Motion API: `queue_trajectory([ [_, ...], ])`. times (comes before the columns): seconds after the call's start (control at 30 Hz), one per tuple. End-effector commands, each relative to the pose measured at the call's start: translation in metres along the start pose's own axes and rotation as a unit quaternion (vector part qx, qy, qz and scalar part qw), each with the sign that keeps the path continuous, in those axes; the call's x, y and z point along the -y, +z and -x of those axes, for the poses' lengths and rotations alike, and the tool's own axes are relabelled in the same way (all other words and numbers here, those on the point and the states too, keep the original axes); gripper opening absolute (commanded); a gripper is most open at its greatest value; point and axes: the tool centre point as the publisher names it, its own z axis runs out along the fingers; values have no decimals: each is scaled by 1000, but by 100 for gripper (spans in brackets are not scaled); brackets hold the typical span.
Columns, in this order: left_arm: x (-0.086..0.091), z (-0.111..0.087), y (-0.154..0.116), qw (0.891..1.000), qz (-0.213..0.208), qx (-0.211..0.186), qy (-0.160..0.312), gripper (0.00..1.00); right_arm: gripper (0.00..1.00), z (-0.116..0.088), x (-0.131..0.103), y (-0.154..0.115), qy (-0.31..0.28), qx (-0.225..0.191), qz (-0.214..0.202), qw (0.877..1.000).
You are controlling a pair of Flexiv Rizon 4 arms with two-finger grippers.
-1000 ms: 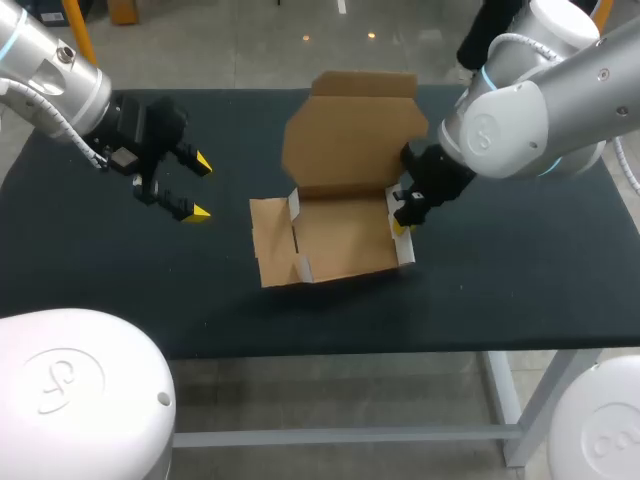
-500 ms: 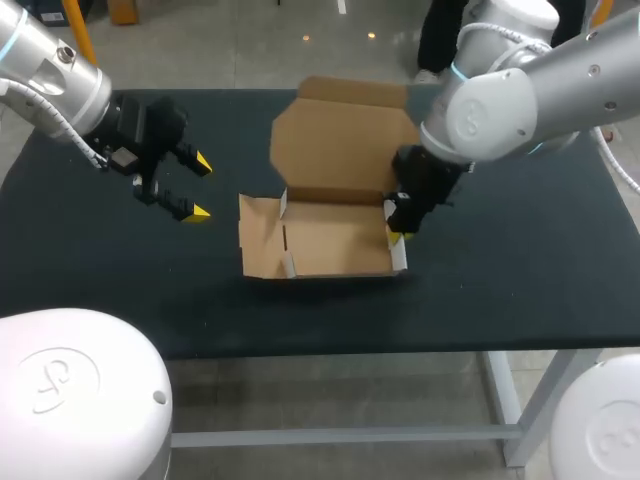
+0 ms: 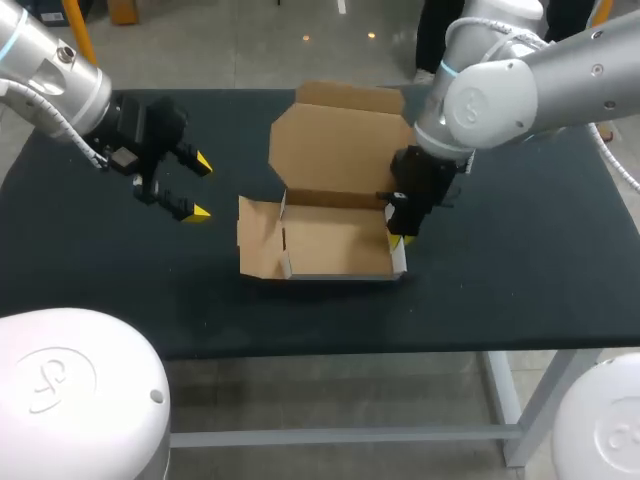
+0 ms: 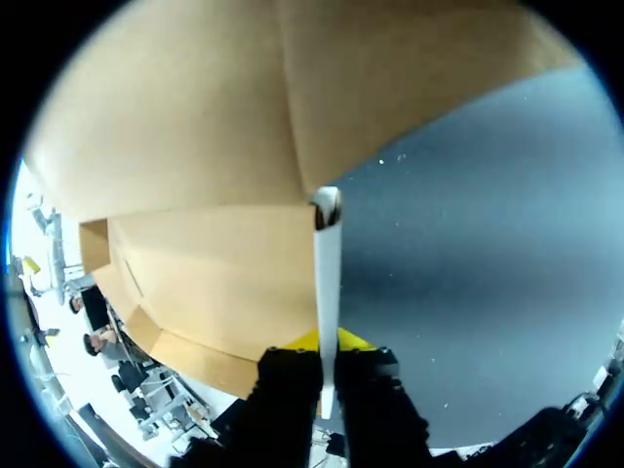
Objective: Assemble the packaging by folding the flat box into shape, placing the metal phone stand inside, and closing the box properly
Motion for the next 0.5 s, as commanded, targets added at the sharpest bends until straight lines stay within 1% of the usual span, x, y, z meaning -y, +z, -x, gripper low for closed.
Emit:
queue_trajectory([
  [0.03, 0, 0, -1, 1000, 2, -1, 0, 100, 0, -16, -8, -9, 14, 36, -55, 998],
  [0.17, 0, 0, -1, 1000, 2, -1, 0, 100, 0, -20, -3, -11, 24, 50, -78, 995],
  [0.3, 0, 0, -1, 1000, 2, -1, 0, 100, 0, -23, 1, -3, 28, 64, -102, 992],
  [0.5, 0, 0, -1, 1000, 2, -1, 0, 100, 0, -21, 4, 10, 29, 72, -112, 991],
])
